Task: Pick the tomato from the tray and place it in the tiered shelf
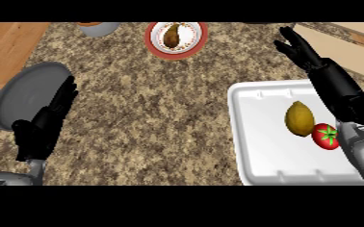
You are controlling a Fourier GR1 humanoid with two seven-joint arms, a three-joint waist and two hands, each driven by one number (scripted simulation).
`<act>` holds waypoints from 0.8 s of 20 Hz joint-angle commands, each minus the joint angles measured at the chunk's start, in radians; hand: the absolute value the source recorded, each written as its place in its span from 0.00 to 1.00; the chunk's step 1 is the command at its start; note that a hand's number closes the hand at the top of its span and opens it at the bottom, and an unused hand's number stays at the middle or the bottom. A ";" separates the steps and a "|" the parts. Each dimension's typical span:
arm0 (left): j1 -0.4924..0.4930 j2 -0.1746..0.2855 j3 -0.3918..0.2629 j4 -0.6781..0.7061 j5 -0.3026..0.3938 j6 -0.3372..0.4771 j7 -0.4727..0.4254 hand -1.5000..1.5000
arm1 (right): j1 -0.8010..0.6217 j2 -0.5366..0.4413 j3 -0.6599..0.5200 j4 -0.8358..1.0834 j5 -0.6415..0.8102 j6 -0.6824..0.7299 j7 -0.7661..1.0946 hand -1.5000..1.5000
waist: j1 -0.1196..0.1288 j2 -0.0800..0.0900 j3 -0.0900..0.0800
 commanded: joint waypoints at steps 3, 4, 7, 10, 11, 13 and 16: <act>0.042 0.042 0.063 0.003 0.027 -0.001 0.016 0.50 | 0.056 0.064 -0.157 0.112 0.084 -0.282 0.008 1.00 | 0.000 0.032 -0.065; 0.037 0.043 0.080 0.028 0.031 0.010 0.026 0.50 | 0.041 0.047 -0.235 0.117 0.089 -0.354 0.031 1.00 | -0.019 0.031 -0.066; 0.080 0.017 0.084 0.041 0.048 0.028 0.025 0.50 | 0.194 -0.077 -0.296 0.300 0.245 -0.482 0.177 1.00 | -0.103 0.067 -0.086; 0.095 0.014 0.098 0.052 0.074 0.016 0.031 0.50 | 0.211 -0.024 -0.378 0.347 0.366 -0.762 0.203 1.00 | -0.070 0.048 -0.076; 0.108 0.008 0.096 0.052 0.090 0.001 0.033 0.50 | 0.229 0.027 -0.362 0.346 0.410 -0.846 0.219 0.00 | -0.043 0.041 -0.074; 0.116 -0.002 0.082 0.072 0.089 -0.027 0.008 0.50 | 0.232 0.159 -0.297 0.317 0.493 -0.992 0.262 0.00 | -0.014 0.035 -0.073; 0.073 0.019 0.100 0.086 0.109 -0.060 0.040 0.50 | 0.180 0.269 -0.203 0.367 0.670 -1.106 0.420 0.00 | 0.004 0.036 -0.073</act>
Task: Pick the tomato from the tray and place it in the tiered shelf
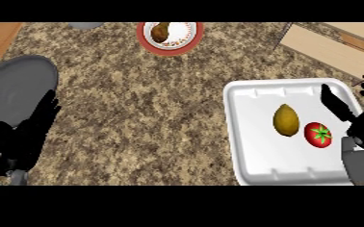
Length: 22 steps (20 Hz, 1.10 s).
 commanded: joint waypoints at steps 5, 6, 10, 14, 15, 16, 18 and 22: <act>-0.011 0.009 0.016 0.025 0.008 -0.027 -0.003 0.50 | 0.004 0.092 0.025 0.165 0.415 -0.087 0.373 0.00 | 0.009 -0.005 -0.009; 0.003 -0.001 0.015 0.035 0.008 -0.026 -0.019 0.50 | 0.012 0.074 0.016 0.173 0.442 -0.037 0.413 0.00 | 0.005 -0.006 -0.012; 0.007 0.003 0.013 0.032 0.005 -0.035 -0.023 0.50 | -0.040 0.047 0.014 0.209 0.547 0.179 0.628 0.00 | 0.015 -0.009 -0.012; -0.013 0.006 0.011 0.020 0.013 -0.046 0.000 0.50 | -0.093 0.087 0.092 0.192 0.557 0.452 0.796 0.00 | 0.023 -0.013 -0.007; -0.010 -0.010 0.001 0.025 -0.002 -0.020 0.003 0.50 | -0.079 0.080 0.113 0.195 0.556 0.522 0.820 0.00 | 0.014 -0.014 -0.008; 0.009 0.006 0.005 0.036 0.002 -0.046 -0.013 0.50 | -0.094 0.095 0.126 0.192 0.548 0.579 0.860 0.00 | 0.024 -0.014 -0.008; -0.014 0.010 0.026 0.046 0.027 -0.060 0.000 0.50 | -0.148 0.086 0.134 0.195 0.544 0.699 0.932 0.00 | 0.024 -0.012 -0.006; -0.012 0.025 0.041 0.077 0.026 -0.079 -0.009 0.50 | -0.208 0.078 0.156 0.140 0.547 0.874 1.041 0.00 | 0.006 -0.016 -0.003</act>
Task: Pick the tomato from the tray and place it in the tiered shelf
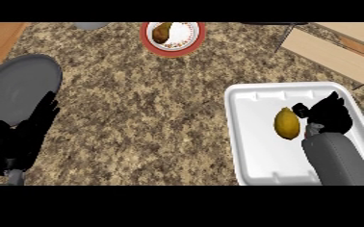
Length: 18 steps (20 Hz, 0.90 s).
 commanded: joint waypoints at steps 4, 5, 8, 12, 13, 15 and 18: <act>-0.020 -0.004 0.024 0.054 0.009 -0.020 -0.015 0.50 | -0.072 0.022 0.037 -0.075 -0.004 0.365 0.296 0.00 | -0.022 0.001 0.007; 0.007 0.001 0.023 0.031 0.000 -0.012 -0.019 0.50 | -0.034 0.000 0.039 -0.116 -0.007 0.388 0.285 0.00 | -0.024 -0.004 0.008; 0.012 -0.005 0.026 0.031 -0.001 -0.019 -0.033 0.50 | -0.045 -0.003 0.003 -0.120 -0.014 0.435 0.301 0.00 | -0.019 0.001 0.009; -0.015 0.012 0.053 0.039 0.015 -0.033 0.001 0.50 | 0.000 0.007 -0.015 -0.194 -0.014 0.468 0.301 0.00 | -0.025 0.003 0.010; 0.025 -0.037 0.017 0.034 -0.014 -0.011 -0.050 0.50 | -0.003 -0.023 -0.033 -0.192 -0.031 0.507 0.296 0.00 | -0.020 0.003 0.010; 0.003 -0.024 0.027 0.036 -0.015 -0.009 -0.020 0.50 | 0.054 -0.001 -0.031 -0.228 0.002 0.479 0.301 0.00 | -0.024 0.003 0.011; 0.021 -0.036 0.039 0.049 -0.003 -0.042 -0.067 0.50 | 0.094 0.004 -0.052 -0.245 0.015 0.497 0.274 0.00 | -0.019 0.005 0.011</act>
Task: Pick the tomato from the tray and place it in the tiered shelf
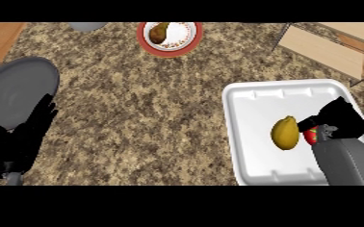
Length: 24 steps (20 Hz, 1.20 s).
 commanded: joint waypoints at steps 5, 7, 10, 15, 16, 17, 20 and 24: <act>-0.036 -0.023 -0.004 -0.027 -0.024 0.025 0.061 0.50 | 0.032 0.023 -0.042 -0.100 0.036 0.165 0.205 0.00 | 0.006 0.005 0.003; -0.024 -0.005 0.022 -0.006 -0.025 -0.005 0.025 0.50 | 0.098 0.000 -0.072 -0.124 0.033 0.158 0.142 0.00 | 0.003 0.005 0.003; -0.011 0.006 0.034 -0.004 -0.019 -0.039 0.022 0.50 | 0.035 0.037 -0.094 -0.068 0.068 0.154 0.147 0.00 | 0.016 0.007 0.003; -0.037 -0.022 0.034 -0.003 -0.025 -0.027 0.051 0.50 | 0.130 0.077 -0.136 -0.027 0.108 0.082 0.050 0.00 | 0.009 0.007 0.004; 0.038 -0.032 0.028 -0.029 -0.029 -0.036 0.002 0.50 | 0.077 0.099 -0.144 0.004 0.108 0.112 0.077 0.00 | 0.023 0.007 0.004; -0.026 -0.022 0.034 -0.033 -0.020 -0.039 0.062 0.50 | 0.088 0.105 -0.161 -0.032 0.091 0.125 0.068 1.00 | 0.014 0.007 0.004; 0.015 -0.038 0.034 -0.038 -0.051 -0.034 0.026 0.50 | 0.072 0.085 -0.221 0.018 0.091 0.077 -0.022 1.00 | 0.018 0.008 0.004; -0.059 -0.001 0.080 -0.035 -0.030 -0.044 0.092 0.50 | 0.159 0.136 -0.145 -0.093 0.167 0.126 -0.002 1.00 | 0.009 0.006 0.004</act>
